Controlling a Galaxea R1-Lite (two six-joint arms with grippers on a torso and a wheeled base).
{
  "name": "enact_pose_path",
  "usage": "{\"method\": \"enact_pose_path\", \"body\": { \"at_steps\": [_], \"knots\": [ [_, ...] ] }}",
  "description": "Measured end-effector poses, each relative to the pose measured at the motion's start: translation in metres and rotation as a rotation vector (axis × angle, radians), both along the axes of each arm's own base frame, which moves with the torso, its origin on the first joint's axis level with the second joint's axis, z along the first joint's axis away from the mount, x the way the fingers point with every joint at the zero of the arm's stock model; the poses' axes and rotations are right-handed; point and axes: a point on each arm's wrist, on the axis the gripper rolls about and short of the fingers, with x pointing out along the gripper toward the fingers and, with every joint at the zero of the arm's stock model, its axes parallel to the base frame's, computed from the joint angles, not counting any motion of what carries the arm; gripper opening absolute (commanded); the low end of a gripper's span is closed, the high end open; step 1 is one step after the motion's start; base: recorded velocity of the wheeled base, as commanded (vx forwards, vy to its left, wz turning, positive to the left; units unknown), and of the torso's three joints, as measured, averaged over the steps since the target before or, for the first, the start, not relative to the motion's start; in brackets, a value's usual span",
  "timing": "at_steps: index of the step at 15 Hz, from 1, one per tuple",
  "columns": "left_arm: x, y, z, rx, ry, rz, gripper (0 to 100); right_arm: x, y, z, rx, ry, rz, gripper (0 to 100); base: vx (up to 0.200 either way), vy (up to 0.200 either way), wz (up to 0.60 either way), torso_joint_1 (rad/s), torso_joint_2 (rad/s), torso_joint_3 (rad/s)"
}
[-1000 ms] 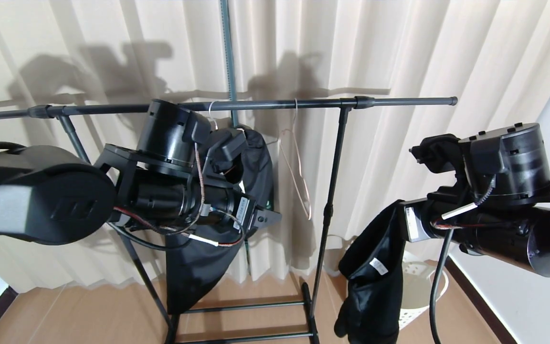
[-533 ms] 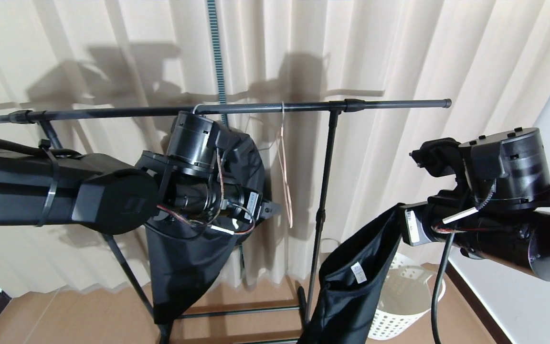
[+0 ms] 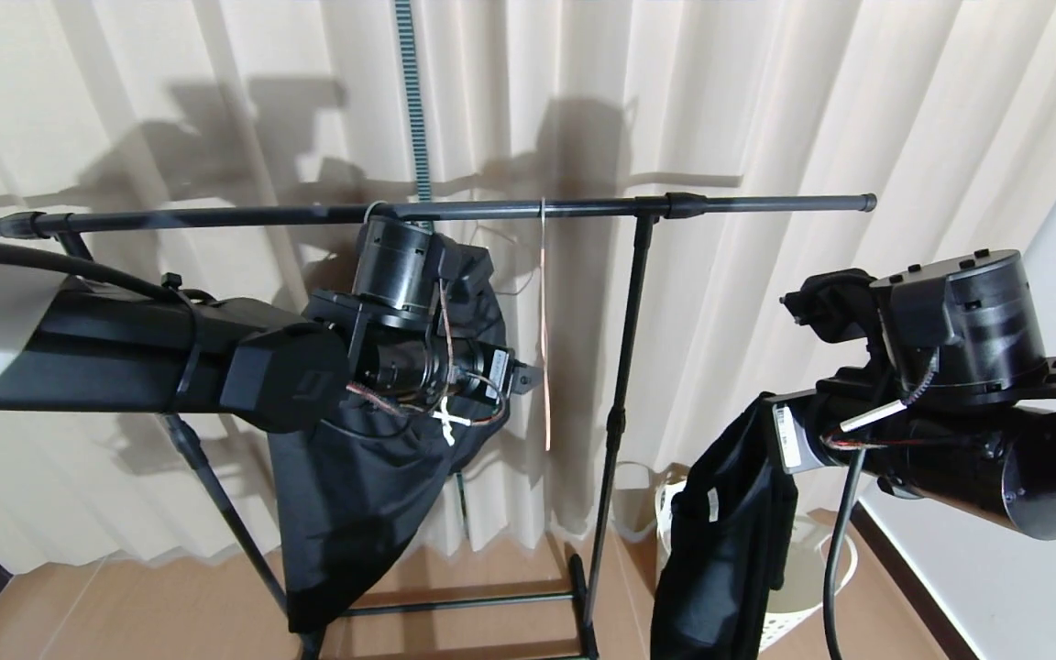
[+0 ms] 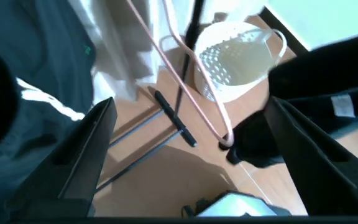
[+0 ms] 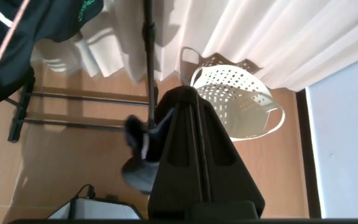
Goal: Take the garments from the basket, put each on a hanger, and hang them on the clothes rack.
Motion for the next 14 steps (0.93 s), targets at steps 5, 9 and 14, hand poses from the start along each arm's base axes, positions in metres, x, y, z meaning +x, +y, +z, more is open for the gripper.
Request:
{"method": "enact_pose_path", "body": {
  "at_steps": [5, 9, 14],
  "knots": [
    [0.022, -0.02, -0.001, 0.016, -0.058, 0.068, 100, 0.001, 0.001, -0.001, -0.002, 0.005, 0.001, 0, 0.0, 0.0, 0.0, 0.0, 0.0, 0.0],
    [0.031, -0.032, -0.009, 0.016, -0.061, 0.063, 100, 0.001, 0.001, -0.001, -0.003, 0.003, -0.001, 0, 0.0, 0.0, 0.0, 0.0, 0.0, 0.0],
    [0.045, -0.041, -0.017, 0.038, -0.088, 0.122, 100, 0.0, 0.0, -0.001, -0.002, 0.001, -0.001, 0, 0.0, 0.0, 0.0, 0.0, 0.0, 0.0]
  ]
}}
